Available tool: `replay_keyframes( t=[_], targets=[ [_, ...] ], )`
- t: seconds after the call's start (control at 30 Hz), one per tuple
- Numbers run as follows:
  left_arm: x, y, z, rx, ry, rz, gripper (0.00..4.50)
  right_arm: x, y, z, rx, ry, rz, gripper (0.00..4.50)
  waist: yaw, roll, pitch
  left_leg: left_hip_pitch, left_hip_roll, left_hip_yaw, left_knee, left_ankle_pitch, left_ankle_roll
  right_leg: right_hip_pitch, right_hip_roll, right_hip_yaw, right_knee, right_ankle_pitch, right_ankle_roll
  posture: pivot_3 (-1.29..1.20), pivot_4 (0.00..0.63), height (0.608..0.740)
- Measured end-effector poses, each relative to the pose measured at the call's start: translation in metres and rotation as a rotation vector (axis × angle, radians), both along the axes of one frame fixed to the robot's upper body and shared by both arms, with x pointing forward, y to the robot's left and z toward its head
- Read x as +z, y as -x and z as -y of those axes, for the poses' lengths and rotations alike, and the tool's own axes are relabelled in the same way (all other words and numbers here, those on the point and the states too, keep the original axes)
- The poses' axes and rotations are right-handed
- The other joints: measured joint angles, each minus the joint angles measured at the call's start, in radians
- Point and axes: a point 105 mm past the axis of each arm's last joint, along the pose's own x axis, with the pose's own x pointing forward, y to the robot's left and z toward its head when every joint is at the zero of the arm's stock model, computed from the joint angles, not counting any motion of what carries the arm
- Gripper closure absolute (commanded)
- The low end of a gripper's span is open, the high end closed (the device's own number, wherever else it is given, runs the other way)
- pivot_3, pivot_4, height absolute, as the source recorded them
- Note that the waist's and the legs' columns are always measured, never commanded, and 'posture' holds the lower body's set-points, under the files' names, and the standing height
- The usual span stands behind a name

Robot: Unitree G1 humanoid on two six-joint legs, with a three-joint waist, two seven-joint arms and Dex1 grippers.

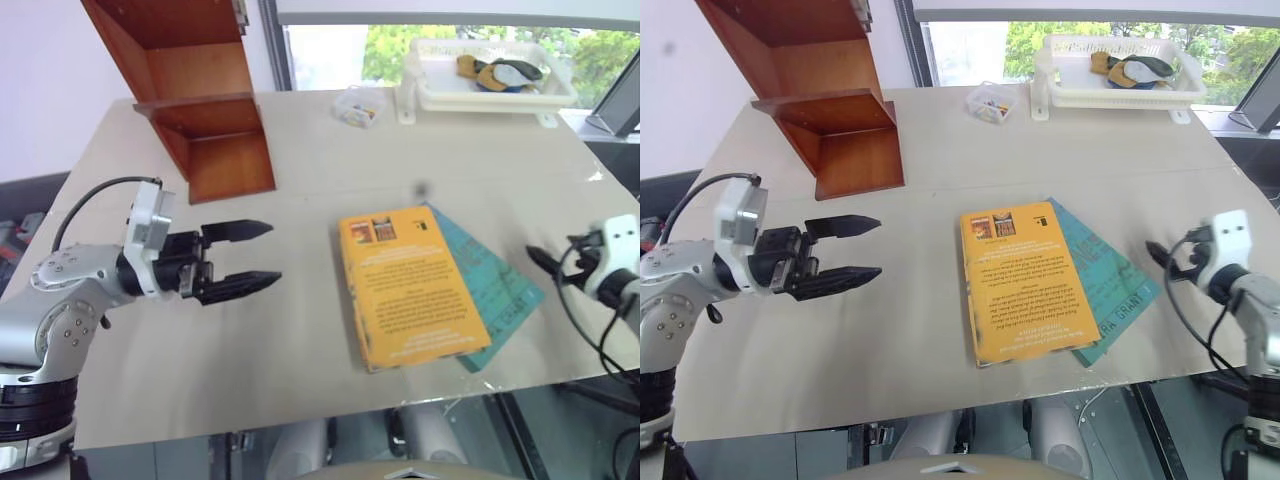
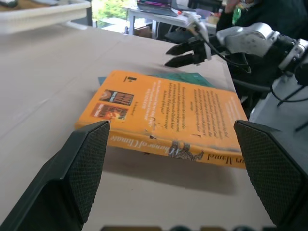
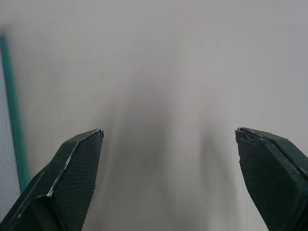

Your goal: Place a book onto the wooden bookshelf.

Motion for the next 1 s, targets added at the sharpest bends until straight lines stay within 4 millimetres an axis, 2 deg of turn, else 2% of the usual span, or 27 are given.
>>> replay_keyframes(
  t=[0.07,0.13,0.17,0.27,0.4,0.47,0.53,0.63,0.8,0.9,1.0],
  targets=[
    [-0.004,0.009,0.011,-0.039,0.109,-0.111,0.03,0.013,0.017,0.016,0.039,0.014,0.006,0.0,0.002,0.0,0.0,-0.001,0.0,-0.001,0.0,-0.001,0.001,0.0,-0.001,-0.001,0.0,0.0,0.0,0.0,0.15,0.74],
    [-0.012,0.012,0.015,-0.033,0.143,-0.204,0.03,0.024,0.036,0.027,0.091,0.012,0.002,0.0,0.002,0.0,0.0,-0.001,-0.001,-0.001,0.0,-0.001,0.002,0.0,-0.002,-0.001,0.0,0.0,0.0,0.0,0.15,0.74],
    [-0.013,0.012,0.015,-0.026,0.15,-0.223,0.03,0.028,0.04,0.027,0.111,0.008,0.009,0.0,0.002,0.0,0.0,-0.001,-0.001,-0.001,0.0,-0.001,0.002,0.0,-0.002,-0.001,0.0,0.0,0.0,0.0,0.15,0.74],
    [-0.019,0.013,0.016,-0.005,0.196,-0.326,0.03,0.043,0.061,0.015,0.255,-0.023,-0.004,0.0,-0.004,0.001,0.001,0.002,0.0,0.001,0.0,-0.001,0.002,0.001,-0.002,0.001,0.001,-0.002,0.003,0.0,0.15,0.74],
    [-0.044,0.016,0.002,0.077,0.242,-0.537,0.03,0.067,0.102,0.0,0.442,-0.081,-0.065,0.0,0.001,0.001,0.001,0.002,0.0,0.0,0.0,-0.001,0.002,0.001,-0.001,0.0,0.001,-0.004,0.0,0.0,0.15,0.74],
    [-0.046,0.013,0.0,0.09,0.276,-0.594,0.03,0.074,0.111,-0.008,0.498,-0.098,-0.062,0.0,0.002,0.0,0.001,0.002,0.001,0.0,0.002,-0.001,0.002,0.002,-0.001,-0.001,0.001,-0.004,0.0,0.0,0.15,0.74],
    [-0.06,0.007,-0.003,0.148,0.301,-0.701,0.03,0.082,0.123,-0.023,0.595,-0.132,-0.066,0.0,0.004,0.001,0.001,0.004,0.0,-0.001,0.002,-0.001,0.002,0.004,-0.001,-0.002,0.001,-0.004,0.0,0.0,0.15,0.74],
    [-0.083,0.005,0.009,0.154,0.32,-0.845,0.03,0.088,0.133,-0.033,0.663,-0.156,-0.063,0.0,0.005,0.0,0.001,0.002,-0.001,-0.001,0.004,-0.001,0.002,0.005,-0.003,-0.003,0.001,-0.004,0.0,0.0,0.15,0.74],
    [-0.097,-0.002,0.038,0.099,0.353,-0.984,0.03,0.089,0.138,-0.043,0.723,-0.18,-0.079,0.0,0.01,-0.001,0.001,0.001,-0.004,-0.004,0.005,-0.001,0.002,0.005,-0.011,-0.005,0.001,-0.003,0.001,0.0,0.15,0.74],
    [-0.112,-0.006,0.053,0.093,0.369,-1.093,0.03,0.088,0.139,-0.044,0.724,-0.178,-0.08,0.0,0.013,-0.001,0.001,0.001,-0.004,-0.005,0.004,-0.001,0.002,0.004,-0.011,-0.006,0.001,-0.002,0.003,0.0,0.15,0.74],
    [-0.11,-0.006,0.06,0.066,0.389,-1.113,0.03,0.086,0.14,-0.044,0.717,-0.181,-0.084,0.0,0.016,0.0,0.0,0.001,-0.004,-0.006,0.004,-0.001,0.002,0.005,-0.012,-0.007,0.001,-0.002,0.002,0.0,0.15,0.74]
  ],
)
